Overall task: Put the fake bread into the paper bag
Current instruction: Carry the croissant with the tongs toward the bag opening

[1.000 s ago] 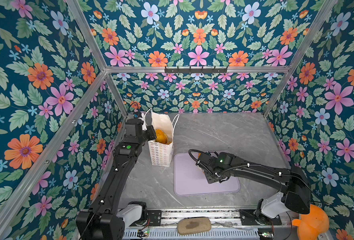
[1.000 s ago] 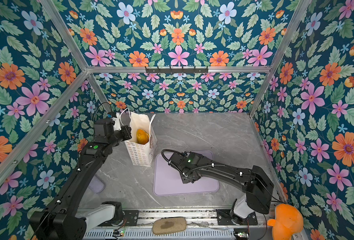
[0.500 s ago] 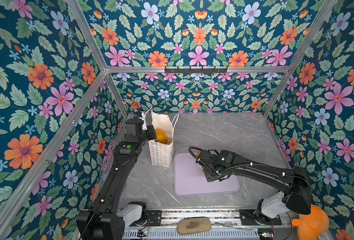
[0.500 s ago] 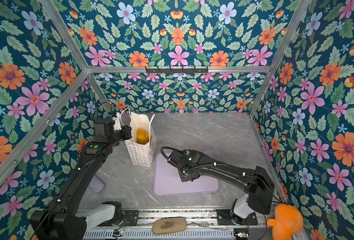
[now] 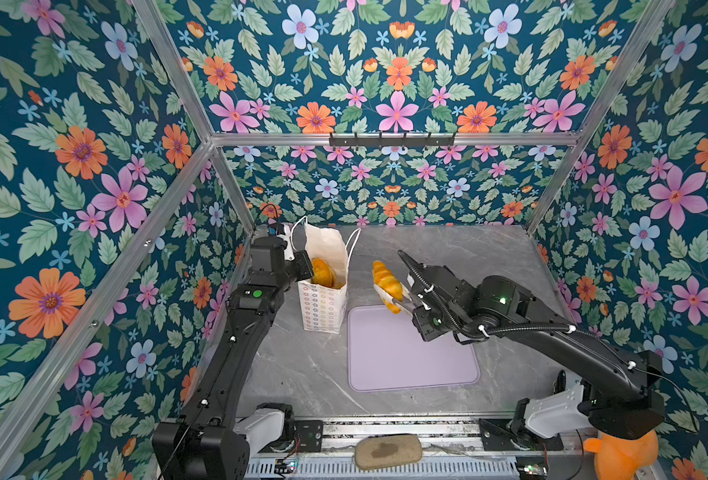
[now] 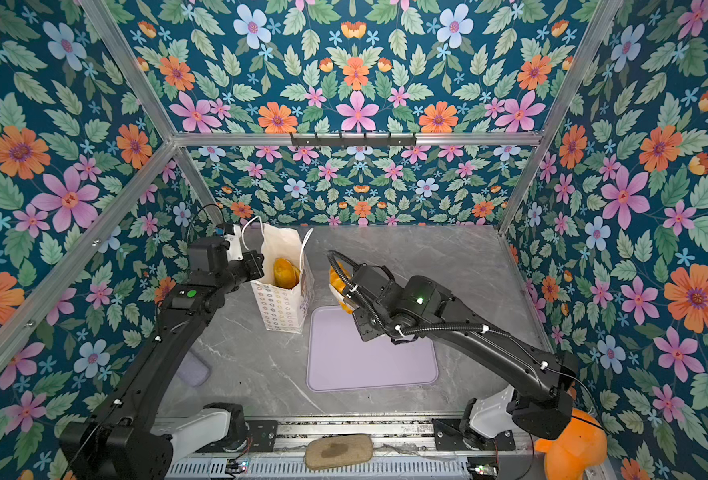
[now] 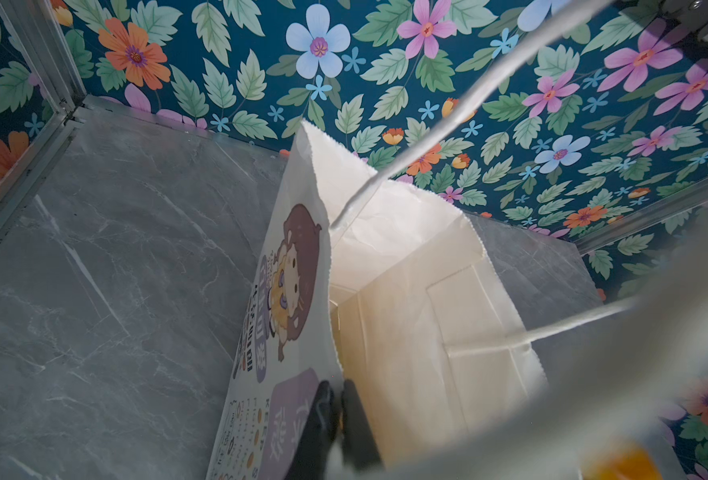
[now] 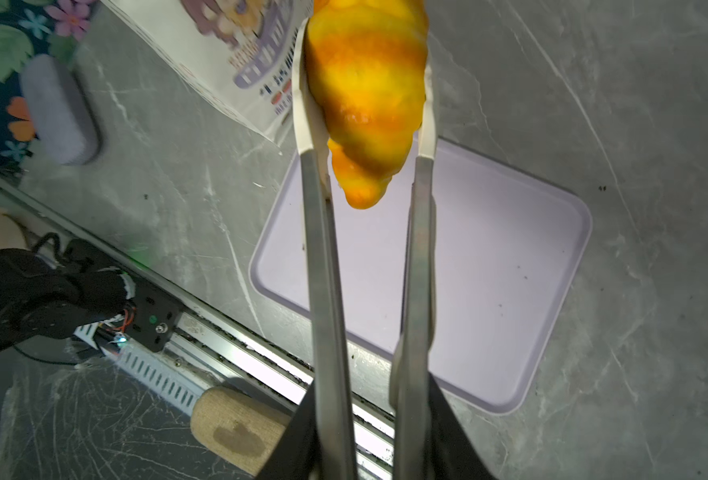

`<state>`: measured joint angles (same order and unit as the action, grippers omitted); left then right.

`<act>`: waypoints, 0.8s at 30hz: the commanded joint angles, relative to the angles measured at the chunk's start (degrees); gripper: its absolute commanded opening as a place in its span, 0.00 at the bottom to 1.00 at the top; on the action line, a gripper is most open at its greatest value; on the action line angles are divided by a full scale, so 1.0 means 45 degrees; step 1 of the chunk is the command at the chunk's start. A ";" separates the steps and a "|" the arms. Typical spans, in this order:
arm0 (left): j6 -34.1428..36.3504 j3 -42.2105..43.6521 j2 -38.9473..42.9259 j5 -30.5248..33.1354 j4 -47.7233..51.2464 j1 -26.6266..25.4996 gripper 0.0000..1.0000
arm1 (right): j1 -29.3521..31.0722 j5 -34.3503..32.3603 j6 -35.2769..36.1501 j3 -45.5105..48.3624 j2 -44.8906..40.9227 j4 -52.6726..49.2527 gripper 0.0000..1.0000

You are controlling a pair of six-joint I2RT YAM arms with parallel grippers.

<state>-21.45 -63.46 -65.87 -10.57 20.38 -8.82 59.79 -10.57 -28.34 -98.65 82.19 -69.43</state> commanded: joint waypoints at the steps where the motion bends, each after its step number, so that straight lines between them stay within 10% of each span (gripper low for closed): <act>1: -0.0184 -0.0047 0.0069 -0.0089 -0.0134 0.0007 0.09 | 0.0011 -0.0038 0.0875 -0.1308 0.0198 -0.0196 0.22; 24: -0.0545 -0.0162 0.0337 -0.0193 -0.0058 0.0007 0.04 | 0.0033 0.1459 0.2492 -1.0094 0.4312 -0.1264 0.20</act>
<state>-23.59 -63.57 -64.66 -11.46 21.04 -8.73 59.83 -3.22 -18.55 -141.82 101.08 -76.58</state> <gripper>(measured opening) 0.053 0.320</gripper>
